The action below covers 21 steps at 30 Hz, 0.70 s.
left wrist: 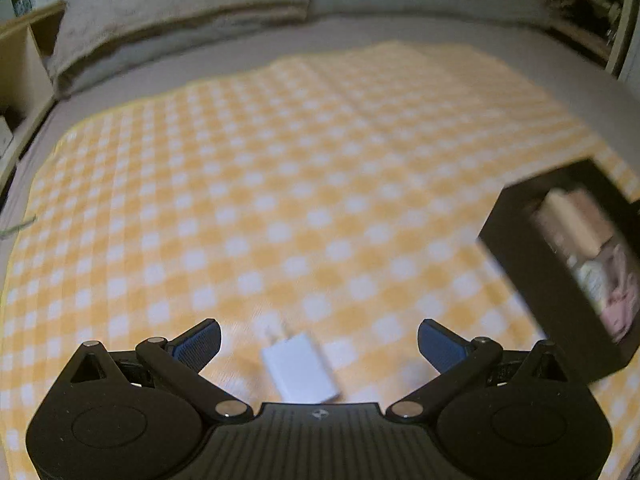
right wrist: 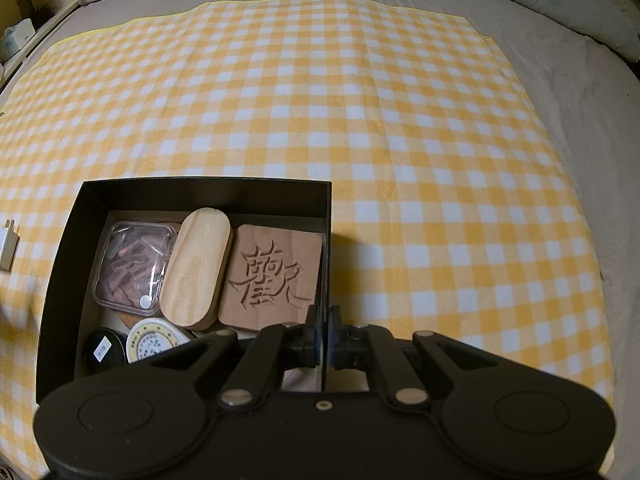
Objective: Organize rigid objects
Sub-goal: 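Move the left tool to the white USB charger and close on it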
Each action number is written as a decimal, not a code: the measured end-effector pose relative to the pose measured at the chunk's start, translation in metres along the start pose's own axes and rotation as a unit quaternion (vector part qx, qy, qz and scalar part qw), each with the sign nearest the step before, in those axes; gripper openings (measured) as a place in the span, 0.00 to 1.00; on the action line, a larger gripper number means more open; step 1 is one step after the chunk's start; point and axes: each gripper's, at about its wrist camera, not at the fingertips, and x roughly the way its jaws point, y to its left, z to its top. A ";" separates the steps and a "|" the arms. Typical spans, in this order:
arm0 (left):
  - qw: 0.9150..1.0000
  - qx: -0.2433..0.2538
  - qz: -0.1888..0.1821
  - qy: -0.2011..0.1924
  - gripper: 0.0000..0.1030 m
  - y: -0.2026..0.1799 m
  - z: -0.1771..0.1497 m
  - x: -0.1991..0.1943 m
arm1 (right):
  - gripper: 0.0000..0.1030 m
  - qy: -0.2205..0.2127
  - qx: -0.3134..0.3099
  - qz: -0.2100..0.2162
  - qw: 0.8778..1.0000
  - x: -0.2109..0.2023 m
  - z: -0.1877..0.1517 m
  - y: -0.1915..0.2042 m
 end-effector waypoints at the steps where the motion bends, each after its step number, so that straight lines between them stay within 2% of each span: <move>1: 1.000 0.002 0.004 0.013 1.00 0.003 -0.002 0.005 | 0.04 0.000 0.000 0.000 1.000 0.000 0.000 0.000; 4: 0.999 0.011 0.006 0.037 1.00 0.006 -0.008 0.013 | 0.05 0.000 0.000 0.000 1.000 -0.001 0.000 0.000; 11: 0.995 0.081 -0.014 0.059 0.99 -0.008 -0.020 0.024 | 0.05 0.002 -0.001 0.001 1.000 0.001 0.000 0.001; 13: 0.993 0.081 -0.034 0.083 0.94 -0.011 -0.020 0.028 | 0.06 0.003 -0.003 0.001 1.000 0.002 -0.001 0.003; 15: 0.990 0.073 -0.054 0.106 0.93 -0.014 -0.022 0.032 | 0.06 0.003 -0.004 0.001 1.000 0.003 -0.002 0.004; 21: 0.985 0.072 -0.122 0.095 0.90 -0.029 -0.021 0.023 | 0.07 0.006 -0.007 0.000 1.000 0.006 -0.002 0.006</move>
